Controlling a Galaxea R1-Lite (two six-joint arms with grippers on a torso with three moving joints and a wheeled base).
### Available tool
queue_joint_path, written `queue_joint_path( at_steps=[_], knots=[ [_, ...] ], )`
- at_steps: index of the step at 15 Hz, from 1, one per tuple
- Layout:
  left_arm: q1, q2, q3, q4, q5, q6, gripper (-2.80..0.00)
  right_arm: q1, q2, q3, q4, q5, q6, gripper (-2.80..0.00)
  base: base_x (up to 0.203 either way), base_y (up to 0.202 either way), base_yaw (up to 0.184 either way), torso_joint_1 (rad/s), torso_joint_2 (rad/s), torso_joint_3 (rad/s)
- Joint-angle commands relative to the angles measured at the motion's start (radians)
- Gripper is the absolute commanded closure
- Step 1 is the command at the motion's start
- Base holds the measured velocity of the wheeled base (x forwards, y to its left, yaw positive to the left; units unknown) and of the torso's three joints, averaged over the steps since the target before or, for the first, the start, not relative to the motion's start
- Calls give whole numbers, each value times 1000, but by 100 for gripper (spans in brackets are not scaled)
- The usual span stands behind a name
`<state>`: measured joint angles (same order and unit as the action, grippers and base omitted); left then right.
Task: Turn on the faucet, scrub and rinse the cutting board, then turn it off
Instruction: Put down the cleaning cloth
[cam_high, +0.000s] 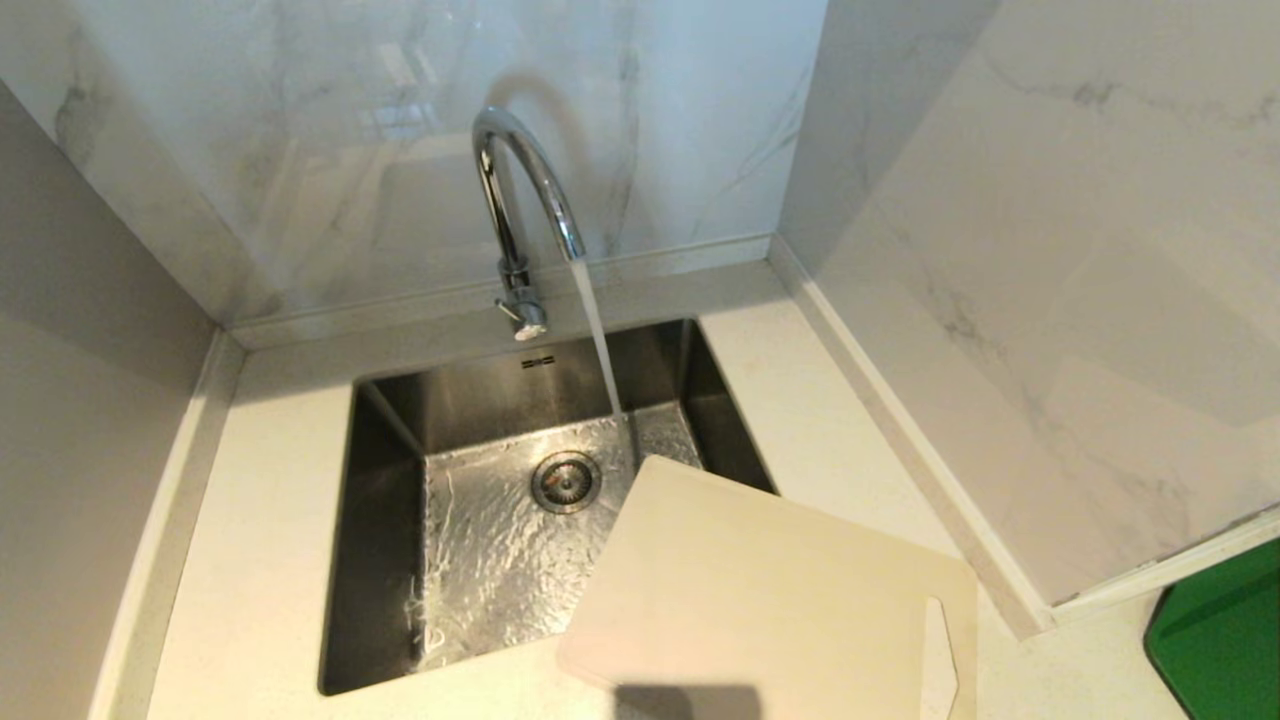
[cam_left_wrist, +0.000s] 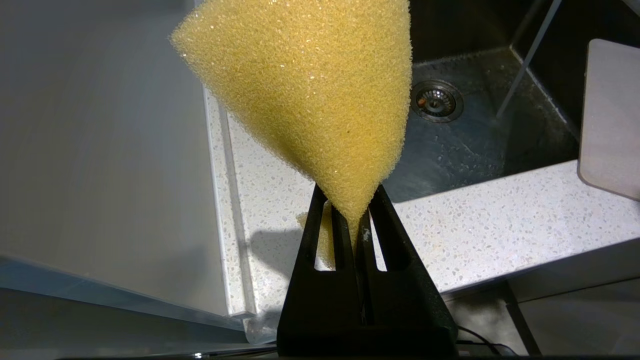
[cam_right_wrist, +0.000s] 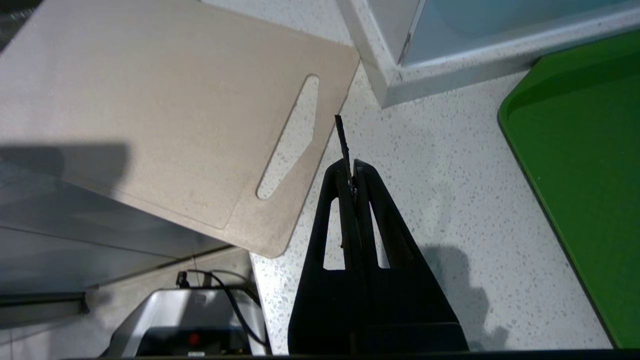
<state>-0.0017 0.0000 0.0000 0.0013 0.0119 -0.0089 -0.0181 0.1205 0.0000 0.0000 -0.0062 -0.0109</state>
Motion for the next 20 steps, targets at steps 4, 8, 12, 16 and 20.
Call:
queue_joint_path(
  at_steps=[4, 8, 12, 16, 20],
  knots=[
    [0, 2, 2, 0, 0, 0, 0, 3, -122, 0, -4, -1, 20, 0, 0, 0, 0, 0, 0, 0],
    [0, 2, 2, 0, 0, 0, 0, 4, -122, 0, -5, -8, 57, 0, 0, 0, 0, 0, 0, 0],
    [0, 2, 2, 0, 0, 0, 0, 4, -122, 0, -5, -6, 57, 0, 0, 0, 0, 0, 0, 0],
    [0, 2, 0, 0, 0, 0, 0, 4, -122, 0, -5, -8, 57, 0, 0, 0, 0, 0, 0, 0],
    [0, 2, 2, 0, 0, 0, 0, 4, -122, 0, -5, -8, 57, 0, 0, 0, 0, 0, 0, 0]
  ],
)
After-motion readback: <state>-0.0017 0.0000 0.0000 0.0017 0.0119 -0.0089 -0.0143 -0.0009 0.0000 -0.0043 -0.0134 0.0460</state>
